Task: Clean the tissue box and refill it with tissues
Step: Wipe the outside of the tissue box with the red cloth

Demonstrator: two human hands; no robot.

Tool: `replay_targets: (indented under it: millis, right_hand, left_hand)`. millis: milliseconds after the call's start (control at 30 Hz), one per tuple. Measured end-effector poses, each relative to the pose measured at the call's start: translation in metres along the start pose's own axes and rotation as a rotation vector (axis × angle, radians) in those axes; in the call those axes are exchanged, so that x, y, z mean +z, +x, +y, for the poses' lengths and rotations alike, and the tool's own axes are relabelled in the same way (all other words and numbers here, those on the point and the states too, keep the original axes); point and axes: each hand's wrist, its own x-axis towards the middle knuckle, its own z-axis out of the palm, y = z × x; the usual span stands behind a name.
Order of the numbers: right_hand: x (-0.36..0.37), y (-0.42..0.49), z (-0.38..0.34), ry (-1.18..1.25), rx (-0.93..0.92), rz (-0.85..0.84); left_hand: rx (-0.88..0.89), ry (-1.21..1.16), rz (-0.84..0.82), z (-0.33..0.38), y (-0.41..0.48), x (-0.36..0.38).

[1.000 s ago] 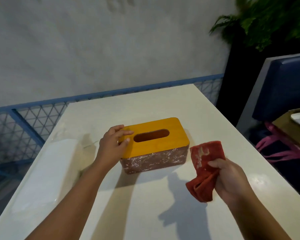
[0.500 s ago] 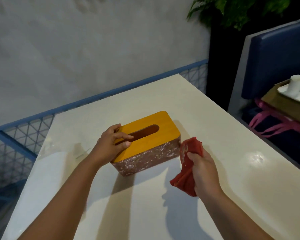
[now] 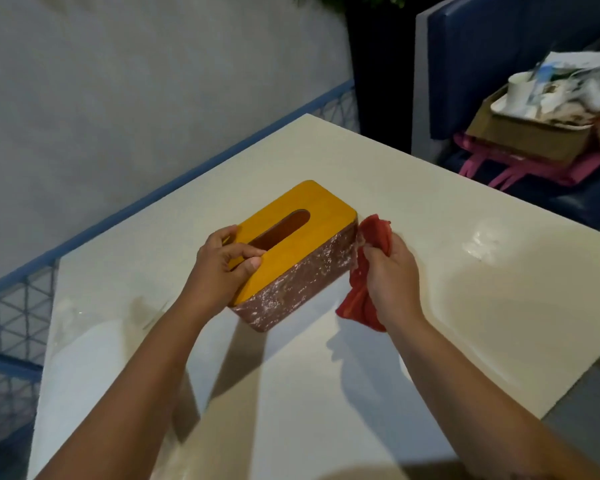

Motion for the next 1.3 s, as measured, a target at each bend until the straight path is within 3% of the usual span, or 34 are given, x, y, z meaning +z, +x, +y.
replay_targets:
  millis: [233, 467, 667, 767, 833, 933, 1300]
  right_hand:
    - [0.012, -0.016, 0.009, -0.205, -0.221, 0.031]
    - [0.031, -0.052, 0.031, -0.333, -0.270, -0.143]
    - [0.019, -0.047, 0.016, -0.140, -0.005, -0.239]
    - [0.010, -0.040, 0.009, 0.160, 0.160, -0.097]
    - [0.003, -0.034, 0.006, 0.238, 0.201, 0.035]
    - [-0.006, -0.024, 0.003, 0.091, 0.154, 0.117]
    - [0.032, -0.031, 0.025, -0.347, -0.267, 0.089]
  left_hand:
    - [0.025, 0.026, 0.018, -0.007, 0.001, 0.004]
    - [0.028, 0.014, 0.024, -0.007, 0.000, 0.005]
    - [0.025, 0.015, 0.034, -0.009, 0.000, 0.006]
    - [0.029, 0.005, 0.036, -0.009, 0.000, 0.006]
    - [0.033, -0.008, 0.038, -0.010, 0.000, 0.007]
    - [0.039, -0.037, 0.044, -0.010, -0.001, 0.007]
    - [0.021, -0.030, 0.019, -0.014, 0.002, 0.006]
